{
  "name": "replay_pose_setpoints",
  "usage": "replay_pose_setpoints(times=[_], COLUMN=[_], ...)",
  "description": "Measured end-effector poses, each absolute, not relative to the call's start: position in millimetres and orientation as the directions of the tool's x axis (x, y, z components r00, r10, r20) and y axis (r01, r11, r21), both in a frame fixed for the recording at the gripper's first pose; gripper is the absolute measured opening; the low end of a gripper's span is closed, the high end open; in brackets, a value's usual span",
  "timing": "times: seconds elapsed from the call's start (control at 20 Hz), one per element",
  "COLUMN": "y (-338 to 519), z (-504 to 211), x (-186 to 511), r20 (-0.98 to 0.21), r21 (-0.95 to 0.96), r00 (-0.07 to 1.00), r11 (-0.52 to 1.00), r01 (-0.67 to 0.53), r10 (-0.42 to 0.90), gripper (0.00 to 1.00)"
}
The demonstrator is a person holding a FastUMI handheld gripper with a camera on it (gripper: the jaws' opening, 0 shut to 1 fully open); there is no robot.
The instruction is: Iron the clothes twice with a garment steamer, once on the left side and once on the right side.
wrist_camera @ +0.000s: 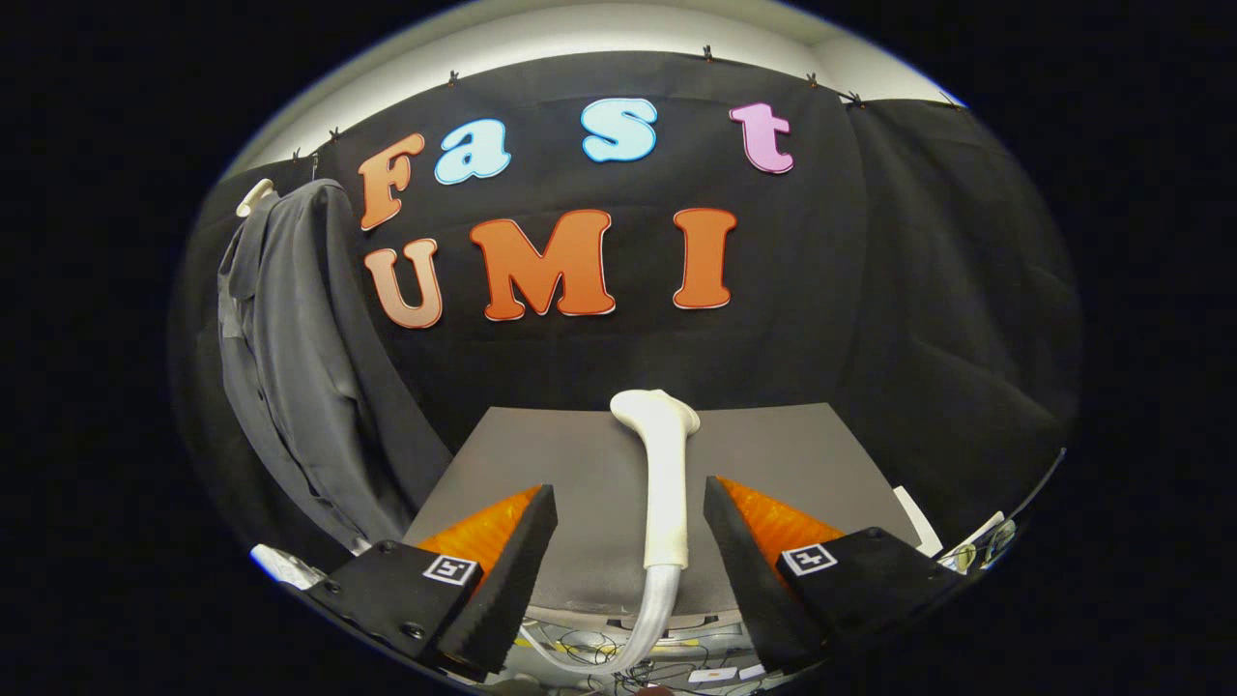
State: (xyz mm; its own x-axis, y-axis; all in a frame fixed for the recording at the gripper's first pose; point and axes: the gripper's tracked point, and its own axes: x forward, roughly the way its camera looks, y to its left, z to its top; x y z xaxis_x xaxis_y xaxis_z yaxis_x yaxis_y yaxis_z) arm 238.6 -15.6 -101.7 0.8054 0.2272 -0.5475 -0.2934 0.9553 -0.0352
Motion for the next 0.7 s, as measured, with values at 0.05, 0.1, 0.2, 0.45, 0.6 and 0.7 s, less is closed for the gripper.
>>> replay_pose_setpoints(times=[0.05,0.1,0.2,0.45,0.6,0.7], y=[-14.8,-15.4,-15.3,-19.6,-26.0,-30.8], z=[-108.0,-114.4,-128.8,-159.0,-173.9,-182.7], x=[246.2,254.7,268.1,289.5,302.7,313.6], r20=[-0.565,-0.582,-0.615,-0.680,-0.706,-0.723], r21=[-0.033,-0.033,-0.035,-0.026,-0.029,-0.037], r00=[0.794,0.781,0.757,0.704,0.684,0.671], r11=[0.955,0.954,0.951,0.952,0.957,0.961], r01=[-0.296,-0.299,-0.308,-0.306,-0.289,-0.275], r10=[0.227,0.225,0.223,0.208,0.185,0.165], gripper=[0.98,0.99,0.99,0.99,0.99,0.99])
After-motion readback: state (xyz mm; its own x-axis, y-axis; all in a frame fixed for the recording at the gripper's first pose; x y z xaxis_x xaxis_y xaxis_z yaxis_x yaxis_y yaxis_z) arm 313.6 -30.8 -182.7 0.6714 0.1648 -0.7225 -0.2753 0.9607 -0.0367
